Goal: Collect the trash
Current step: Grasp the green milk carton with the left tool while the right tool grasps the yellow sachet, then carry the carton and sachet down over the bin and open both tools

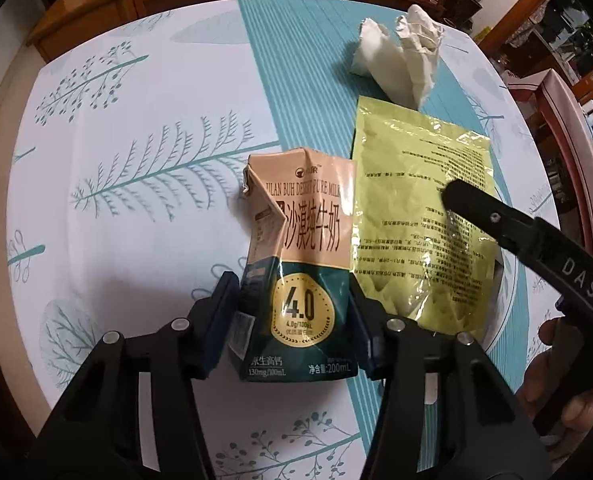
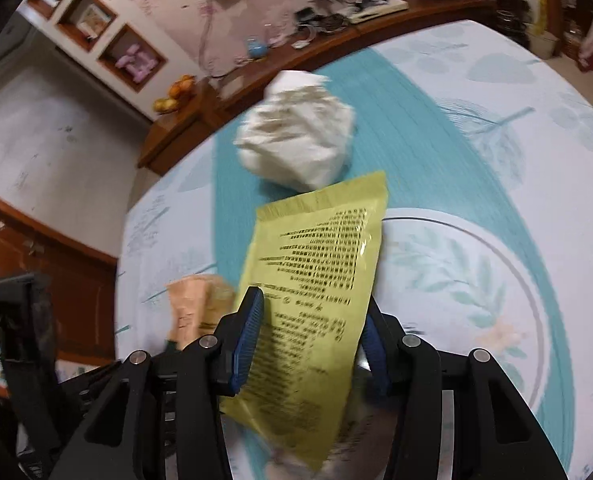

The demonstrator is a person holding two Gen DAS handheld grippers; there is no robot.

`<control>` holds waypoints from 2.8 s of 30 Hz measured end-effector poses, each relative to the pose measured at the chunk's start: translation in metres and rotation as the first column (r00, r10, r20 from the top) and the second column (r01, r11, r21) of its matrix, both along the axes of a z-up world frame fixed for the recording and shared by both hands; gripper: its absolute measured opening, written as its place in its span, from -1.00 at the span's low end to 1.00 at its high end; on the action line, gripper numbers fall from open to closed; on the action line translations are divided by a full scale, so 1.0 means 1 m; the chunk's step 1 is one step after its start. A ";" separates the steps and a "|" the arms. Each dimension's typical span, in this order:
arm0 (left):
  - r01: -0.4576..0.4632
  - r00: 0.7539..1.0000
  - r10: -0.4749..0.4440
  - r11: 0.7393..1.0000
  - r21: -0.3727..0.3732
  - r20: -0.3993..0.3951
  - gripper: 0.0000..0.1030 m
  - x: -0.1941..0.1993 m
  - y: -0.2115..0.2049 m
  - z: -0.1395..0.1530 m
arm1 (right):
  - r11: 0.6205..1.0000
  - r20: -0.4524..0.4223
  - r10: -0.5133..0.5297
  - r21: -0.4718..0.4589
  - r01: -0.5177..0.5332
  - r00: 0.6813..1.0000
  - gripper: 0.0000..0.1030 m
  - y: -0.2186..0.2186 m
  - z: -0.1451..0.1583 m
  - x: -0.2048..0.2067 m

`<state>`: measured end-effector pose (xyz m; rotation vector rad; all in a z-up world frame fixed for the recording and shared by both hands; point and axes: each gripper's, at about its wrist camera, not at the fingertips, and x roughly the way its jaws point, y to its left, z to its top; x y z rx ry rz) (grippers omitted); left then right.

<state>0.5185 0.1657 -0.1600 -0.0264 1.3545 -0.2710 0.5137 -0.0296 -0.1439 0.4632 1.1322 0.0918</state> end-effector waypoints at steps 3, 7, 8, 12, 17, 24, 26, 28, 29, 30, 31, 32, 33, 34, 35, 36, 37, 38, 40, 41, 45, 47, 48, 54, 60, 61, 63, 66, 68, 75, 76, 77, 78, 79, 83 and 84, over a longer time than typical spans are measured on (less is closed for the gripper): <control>-0.006 1.000 0.006 1.000 -0.005 0.007 -0.06 0.002 -0.003 -0.003 | 0.999 0.000 0.031 0.037 -0.031 1.000 -0.06 0.010 0.001 0.002; -0.025 1.000 0.025 0.999 -0.030 0.007 -0.07 0.002 -0.008 0.003 | 0.995 -0.029 0.054 0.090 -0.051 0.998 -0.12 0.018 -0.002 -0.009; -0.032 0.999 0.032 0.999 -0.042 0.005 -0.07 0.000 -0.008 0.004 | 0.994 -0.037 0.054 0.098 -0.050 0.998 -0.12 0.020 -0.003 -0.013; -0.052 0.999 0.052 0.996 -0.067 -0.002 -0.07 -0.001 -0.004 0.005 | 0.989 -0.061 0.046 0.143 -0.037 0.997 -0.13 0.022 -0.007 -0.028; -0.067 0.998 0.067 0.995 -0.068 0.001 -0.08 -0.004 -0.009 0.004 | 0.988 -0.092 0.053 0.151 -0.039 0.994 -0.60 0.034 -0.012 -0.047; -0.061 0.998 0.062 0.996 -0.068 0.009 -0.10 -0.027 -0.002 0.008 | 0.968 -0.122 -0.018 0.247 0.047 0.992 -0.98 0.021 -0.009 -0.076; -0.060 0.998 0.061 0.996 -0.068 0.016 -0.11 -0.034 -0.001 0.011 | 0.949 -0.136 -0.044 0.304 0.084 0.990 -0.98 0.013 -0.004 -0.088; -0.059 0.998 0.061 0.995 -0.074 0.022 -0.11 -0.044 -0.001 0.017 | 0.928 -0.145 -0.064 0.354 0.113 0.987 -0.99 0.003 0.006 -0.105; -0.057 0.998 0.059 0.995 -0.076 0.025 -0.11 -0.050 -0.001 0.022 | 0.922 -0.145 -0.069 0.368 0.118 0.987 -0.99 0.000 0.011 -0.112; -0.053 0.998 0.055 0.995 -0.080 0.030 -0.11 -0.058 -0.001 0.028 | 0.918 -0.141 -0.070 0.379 0.120 0.987 -0.99 0.000 0.018 -0.120; -0.047 0.998 0.050 0.995 -0.083 0.036 -0.11 -0.066 -0.001 0.034 | 0.915 -0.136 -0.068 0.386 0.116 0.988 -0.99 -0.003 0.026 -0.132; -0.041 0.998 0.045 0.996 -0.085 0.043 -0.11 -0.074 -0.002 0.040 | 0.916 -0.131 -0.064 0.387 0.110 0.989 -0.99 -0.008 0.034 -0.142; -0.034 0.998 0.039 0.996 -0.087 0.048 -0.11 -0.083 -0.003 0.047 | 0.915 -0.129 -0.058 0.390 0.105 0.990 -0.99 -0.014 0.043 -0.150; -0.027 0.998 0.032 0.995 -0.093 0.055 -0.11 -0.094 -0.005 0.055 | 0.914 -0.126 -0.049 0.395 0.095 0.991 -0.99 -0.020 0.051 -0.162; -0.020 0.997 0.026 0.995 -0.097 0.066 -0.11 -0.108 -0.008 0.064 | 0.916 -0.116 -0.035 0.393 0.079 0.993 -0.99 -0.024 0.060 -0.178; -0.015 0.997 0.022 0.995 -0.101 0.076 -0.11 -0.121 -0.011 0.072 | 0.919 -0.111 -0.023 0.390 0.065 0.994 -0.99 -0.032 0.070 -0.194; -0.013 0.996 0.021 0.994 -0.106 0.084 -0.11 -0.134 -0.007 0.081 | 0.919 -0.110 -0.011 0.390 0.054 0.994 -0.99 -0.038 0.078 -0.208; -0.011 0.996 0.021 0.994 -0.112 0.091 -0.11 -0.149 -0.005 0.088 | 0.922 -0.105 0.007 0.386 0.034 0.994 -0.99 -0.042 0.086 -0.228; -0.014 0.994 0.026 0.992 -0.123 0.102 -0.11 -0.181 -0.011 0.104 | 0.926 -0.102 0.039 0.379 0.002 0.994 -0.98 -0.051 0.096 -0.261; -0.015 0.994 0.029 0.992 -0.126 0.108 -0.11 -0.197 -0.012 0.110 | 0.929 -0.101 0.065 0.370 -0.023 0.993 -0.98 -0.056 0.102 -0.283; -0.028 0.990 0.046 0.990 -0.135 0.133 -0.11 -0.277 -0.029 0.132 | 0.932 -0.111 0.136 0.350 -0.090 0.984 -0.98 -0.077 0.116 -0.359; -0.033 0.989 0.053 0.989 -0.141 0.136 -0.11 -0.318 -0.042 0.136 | 0.930 -0.125 0.174 0.346 -0.122 0.977 -0.98 -0.088 0.119 -0.402; -0.034 0.989 0.053 0.989 -0.144 0.134 -0.11 -0.334 -0.047 0.137 | 0.929 -0.129 0.185 0.345 -0.131 0.974 -0.98 -0.092 0.119 -0.414; -0.020 0.990 0.037 0.991 -0.132 0.134 -0.11 -0.434 -0.086 0.134 | 0.919 -0.169 0.242 0.354 -0.171 0.955 -0.98 -0.120 0.112 -0.508; 0.022 0.993 -0.014 0.997 -0.069 0.119 -0.11 -0.505 -0.113 0.120 | 0.911 -0.235 0.230 0.394 -0.123 0.944 -0.98 -0.142 0.091 -0.579; 0.028 0.993 -0.021 0.998 -0.061 0.115 -0.11 -0.515 -0.116 0.118 | 0.910 -0.247 0.230 0.399 -0.118 0.941 -0.98 -0.143 0.086 -0.590; 0.042 0.993 -0.037 0.998 -0.044 0.111 -0.11 -0.529 -0.120 0.114 | 0.907 -0.264 0.230 0.407 -0.108 0.937 -0.98 -0.145 0.078 -0.601; 0.064 0.992 -0.061 0.998 -0.020 0.112 -0.11 -0.545 -0.123 0.109 | 0.903 -0.296 0.225 0.421 -0.085 0.928 -0.98 -0.145 0.061 -0.619; 0.074 0.991 -0.073 0.997 -0.008 0.108 -0.11 -0.552 -0.122 0.102 | 0.902 -0.320 0.223 0.426 -0.070 0.921 -0.98 -0.142 0.050 -0.622; 0.083 0.994 -0.083 0.997 0.010 0.066 -0.11 -0.558 -0.111 0.066 | 0.911 -0.410 0.217 0.411 -0.033 0.886 -0.98 -0.121 -0.005 -0.623; 0.085 0.995 -0.085 0.996 0.012 0.056 -0.11 -0.559 -0.109 0.058 | 0.911 -0.420 0.216 0.411 -0.027 0.882 -0.98 -0.116 -0.014 -0.617; 0.087 0.995 -0.088 0.996 0.013 0.050 -0.11 -0.559 -0.108 0.052 | 0.912 -0.434 0.214 0.409 -0.020 0.875 -0.98 -0.115 -0.025 -0.619; 0.092 0.995 -0.093 0.996 0.015 0.041 -0.11 -0.560 -0.107 0.043 | 0.914 -0.442 0.211 0.405 -0.016 0.872 -0.98 -0.107 -0.035 -0.611; 0.097 0.995 -0.098 0.995 0.016 0.035 -0.11 -0.560 -0.106 0.035 | 0.917 -0.457 0.208 0.399 -0.010 0.865 -0.98 -0.106 -0.048 -0.612; 0.114 0.993 -0.114 0.993 0.023 0.020 -0.11 -0.561 -0.106 0.000 | 0.925 -0.507 0.187 0.379 0.023 0.842 -0.98 -0.096 -0.095 -0.603; 0.113 0.993 -0.114 0.993 0.021 0.013 -0.11 -0.560 -0.105 -0.010 | 0.927 -0.517 0.183 0.375 0.029 0.836 -0.98 -0.098 -0.105 -0.604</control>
